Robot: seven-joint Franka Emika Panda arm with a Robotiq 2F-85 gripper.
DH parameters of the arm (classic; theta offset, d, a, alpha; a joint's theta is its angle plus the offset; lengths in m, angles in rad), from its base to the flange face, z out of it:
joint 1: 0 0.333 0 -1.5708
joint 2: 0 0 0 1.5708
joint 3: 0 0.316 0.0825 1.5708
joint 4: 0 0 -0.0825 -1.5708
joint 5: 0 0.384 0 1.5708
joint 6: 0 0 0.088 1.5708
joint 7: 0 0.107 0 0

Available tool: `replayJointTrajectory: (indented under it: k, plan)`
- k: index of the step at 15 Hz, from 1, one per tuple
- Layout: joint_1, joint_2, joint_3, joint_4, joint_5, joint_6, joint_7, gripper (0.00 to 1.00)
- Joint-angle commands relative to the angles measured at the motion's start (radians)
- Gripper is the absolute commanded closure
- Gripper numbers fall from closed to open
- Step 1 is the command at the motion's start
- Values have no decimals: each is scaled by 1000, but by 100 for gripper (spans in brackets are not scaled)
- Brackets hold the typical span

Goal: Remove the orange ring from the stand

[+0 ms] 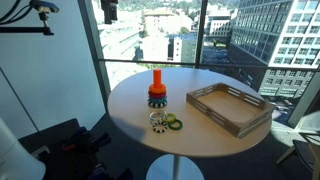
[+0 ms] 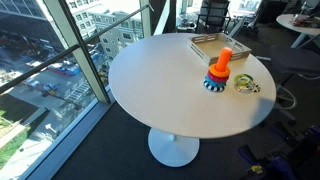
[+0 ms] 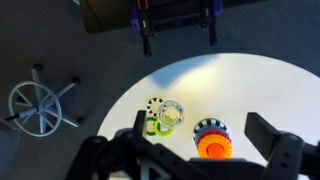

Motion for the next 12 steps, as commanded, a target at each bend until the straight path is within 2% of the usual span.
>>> replayJointTrajectory:
  k: [1,12]
  plan:
    - [13,1,-10,2,-4,-2,4,0]
    - [13,30,-11,27,3,28,11,0]
